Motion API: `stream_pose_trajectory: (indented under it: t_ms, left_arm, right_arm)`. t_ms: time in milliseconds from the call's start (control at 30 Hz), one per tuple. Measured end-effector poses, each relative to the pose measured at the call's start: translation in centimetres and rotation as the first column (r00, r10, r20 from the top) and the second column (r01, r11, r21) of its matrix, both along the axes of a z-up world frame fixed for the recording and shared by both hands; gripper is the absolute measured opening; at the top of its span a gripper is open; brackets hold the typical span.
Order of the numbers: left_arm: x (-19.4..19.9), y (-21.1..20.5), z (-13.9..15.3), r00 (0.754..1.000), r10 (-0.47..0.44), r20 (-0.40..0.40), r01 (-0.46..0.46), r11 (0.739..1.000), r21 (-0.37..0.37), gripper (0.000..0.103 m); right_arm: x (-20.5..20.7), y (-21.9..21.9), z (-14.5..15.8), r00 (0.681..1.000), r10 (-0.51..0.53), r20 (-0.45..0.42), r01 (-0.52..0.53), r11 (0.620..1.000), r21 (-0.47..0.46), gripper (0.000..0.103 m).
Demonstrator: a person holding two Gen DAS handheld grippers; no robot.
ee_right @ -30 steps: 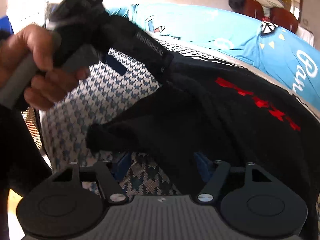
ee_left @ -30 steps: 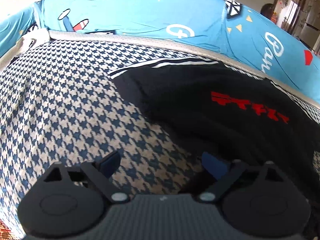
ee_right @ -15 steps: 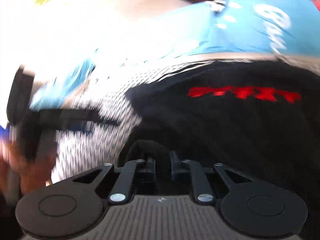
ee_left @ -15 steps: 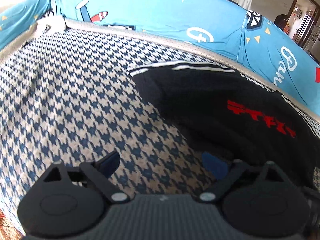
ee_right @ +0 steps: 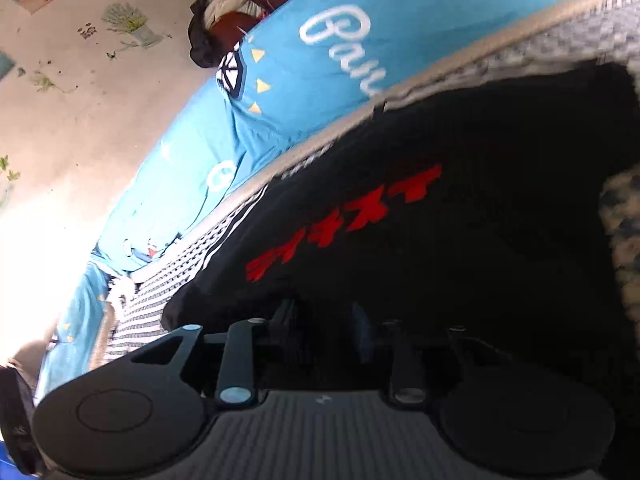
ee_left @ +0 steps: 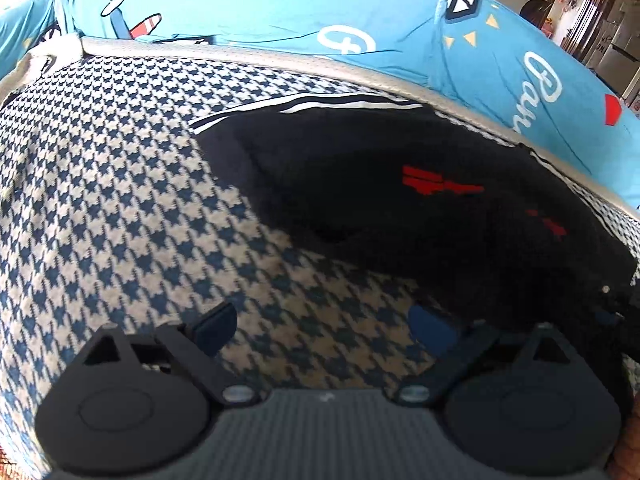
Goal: Fold clothes
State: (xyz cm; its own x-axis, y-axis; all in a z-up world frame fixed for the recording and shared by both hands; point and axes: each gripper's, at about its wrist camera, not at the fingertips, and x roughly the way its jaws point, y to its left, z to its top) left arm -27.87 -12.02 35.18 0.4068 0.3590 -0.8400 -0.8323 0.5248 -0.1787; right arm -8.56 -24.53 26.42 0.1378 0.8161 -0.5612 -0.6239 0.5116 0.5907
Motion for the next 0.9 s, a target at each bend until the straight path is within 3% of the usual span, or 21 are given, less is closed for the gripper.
stream_pose_trajectory:
  t_ms: [167,300,533,567,767,833,900]
  left_arm:
    - [0.8,-0.2,-0.1,1.0,-0.003,0.004,0.003,1.0,-0.012,0.097]
    - [0.8,0.0,-0.3,1.0,0.006,0.002,-0.006,1.0,-0.015,0.097]
    - [0.3,0.9,-0.5,0.999,0.048,-0.002,-0.048,0.998,-0.028,0.097]
    - [0.2,1.0,-0.5,0.999,0.052,-0.003,-0.052,0.998,-0.031,0.097]
    - [0.0,1.0,-0.5,0.999,0.05,-0.004,-0.051,0.998,-0.03,0.097]
    - [-0.1,1.0,-0.5,0.999,0.05,-0.005,-0.05,0.998,-0.026,0.097]
    - [-0.2,1.0,-0.4,0.998,0.058,-0.005,-0.058,0.998,-0.017,0.097]
  right_arm:
    - [0.2,-1.2,1.5,0.998,0.009,0.059,-0.011,1.0,0.022,0.043]
    - [-1.6,-0.9,2.8,0.986,0.127,0.111,-0.132,0.99,0.046,0.044]
    - [-5.6,-0.1,3.3,0.927,0.289,0.239,-0.3,0.954,0.013,0.053]
    - [-5.9,0.1,3.3,0.92,0.297,0.256,-0.308,0.952,0.001,0.057]
    - [-7.4,2.2,1.9,0.867,0.282,0.411,-0.259,0.959,-0.111,0.057]
    - [-7.4,3.0,1.2,0.855,0.278,0.437,-0.239,0.96,-0.144,0.055]
    - [-7.4,3.5,0.7,0.854,0.293,0.43,-0.245,0.955,-0.165,0.03]
